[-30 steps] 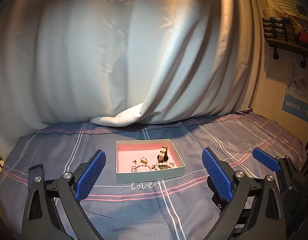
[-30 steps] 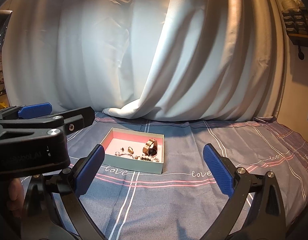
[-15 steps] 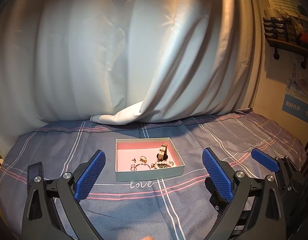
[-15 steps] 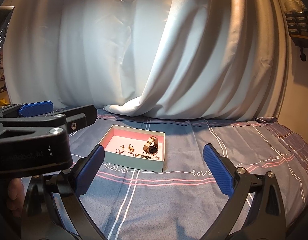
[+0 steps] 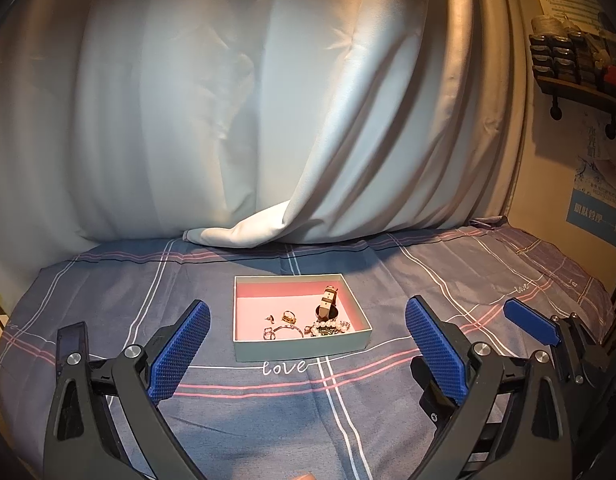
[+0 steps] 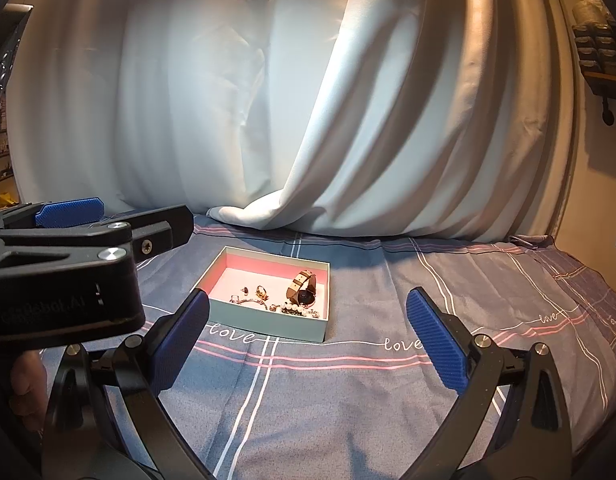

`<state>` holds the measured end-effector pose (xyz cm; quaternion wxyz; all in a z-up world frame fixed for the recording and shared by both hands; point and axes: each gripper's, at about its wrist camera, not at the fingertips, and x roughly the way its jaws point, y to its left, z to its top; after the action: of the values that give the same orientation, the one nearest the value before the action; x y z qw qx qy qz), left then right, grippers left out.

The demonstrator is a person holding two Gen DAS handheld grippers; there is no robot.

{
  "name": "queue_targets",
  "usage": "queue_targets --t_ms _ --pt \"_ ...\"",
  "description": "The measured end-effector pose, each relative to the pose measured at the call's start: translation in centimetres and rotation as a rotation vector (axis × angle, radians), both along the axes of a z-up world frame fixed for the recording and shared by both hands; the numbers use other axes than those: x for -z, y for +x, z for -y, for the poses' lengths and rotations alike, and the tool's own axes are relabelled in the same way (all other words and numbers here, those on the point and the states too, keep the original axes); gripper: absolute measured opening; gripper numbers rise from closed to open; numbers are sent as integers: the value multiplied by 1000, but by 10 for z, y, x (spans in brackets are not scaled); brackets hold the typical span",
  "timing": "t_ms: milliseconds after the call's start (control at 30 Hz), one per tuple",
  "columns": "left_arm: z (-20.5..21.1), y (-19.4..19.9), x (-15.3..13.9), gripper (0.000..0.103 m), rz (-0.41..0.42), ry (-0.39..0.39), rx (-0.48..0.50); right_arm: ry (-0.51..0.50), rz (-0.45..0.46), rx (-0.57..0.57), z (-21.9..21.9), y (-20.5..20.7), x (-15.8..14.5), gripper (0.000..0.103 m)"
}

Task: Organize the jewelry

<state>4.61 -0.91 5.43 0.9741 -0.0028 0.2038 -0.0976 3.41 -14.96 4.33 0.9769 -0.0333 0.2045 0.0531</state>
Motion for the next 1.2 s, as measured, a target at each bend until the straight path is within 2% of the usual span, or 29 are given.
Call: queue_targets --t_ms 467,900,1067,1200 --pt "-1 1 0 97 -19 -17 -6 -3 -9 -6 0 1 2 97" --pt "0 3 1 97 -29 -2 -7 -5 -14 -7 -2 1 2 97" --pt "0 5 2 97 -30 1 -45 -7 -18 -10 -2 1 3 97" --pt "-2 7 2 97 -40 -5 -37 -8 -22 -14 -2 3 4 97"
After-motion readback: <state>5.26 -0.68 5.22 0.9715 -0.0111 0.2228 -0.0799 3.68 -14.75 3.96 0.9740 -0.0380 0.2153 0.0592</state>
